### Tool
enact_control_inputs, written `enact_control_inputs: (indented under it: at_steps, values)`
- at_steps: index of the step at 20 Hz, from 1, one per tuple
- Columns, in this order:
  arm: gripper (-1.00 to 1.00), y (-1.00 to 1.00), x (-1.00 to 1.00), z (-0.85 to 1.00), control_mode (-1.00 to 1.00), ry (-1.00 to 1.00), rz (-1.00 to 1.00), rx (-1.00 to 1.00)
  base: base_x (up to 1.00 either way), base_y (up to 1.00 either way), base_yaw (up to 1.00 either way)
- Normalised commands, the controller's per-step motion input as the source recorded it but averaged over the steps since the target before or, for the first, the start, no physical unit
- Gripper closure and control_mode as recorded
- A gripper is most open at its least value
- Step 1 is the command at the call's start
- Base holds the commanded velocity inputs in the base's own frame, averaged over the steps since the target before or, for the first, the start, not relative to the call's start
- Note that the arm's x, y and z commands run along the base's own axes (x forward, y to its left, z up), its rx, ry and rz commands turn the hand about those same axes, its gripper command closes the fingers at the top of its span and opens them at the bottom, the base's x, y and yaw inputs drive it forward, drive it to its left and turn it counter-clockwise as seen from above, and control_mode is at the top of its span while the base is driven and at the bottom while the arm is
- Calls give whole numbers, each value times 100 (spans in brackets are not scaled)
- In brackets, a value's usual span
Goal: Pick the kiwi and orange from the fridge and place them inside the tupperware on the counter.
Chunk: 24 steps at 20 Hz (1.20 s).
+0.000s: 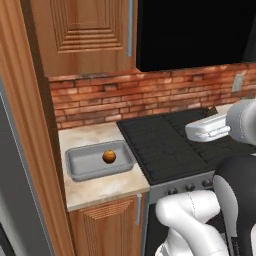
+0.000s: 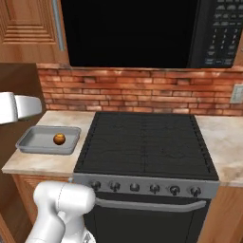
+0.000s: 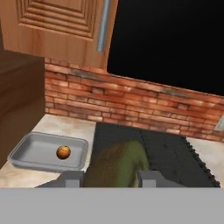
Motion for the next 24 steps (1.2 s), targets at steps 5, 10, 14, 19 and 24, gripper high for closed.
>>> enact_control_inputs:
  at_steps: [5,10,14,19,24]
  values:
    - [100,0,0,0,100,0,0,0,63,27,29]
    - [100,0,0,0,100,0,0,0,73,22,35]
    - [100,9,29,-19,-100,28,23,0,35,10,20]
    - [100,34,45,-63,-100,76,57,0,0,0,0]
    - [100,51,38,-69,-100,68,50,-3,0,0,0]
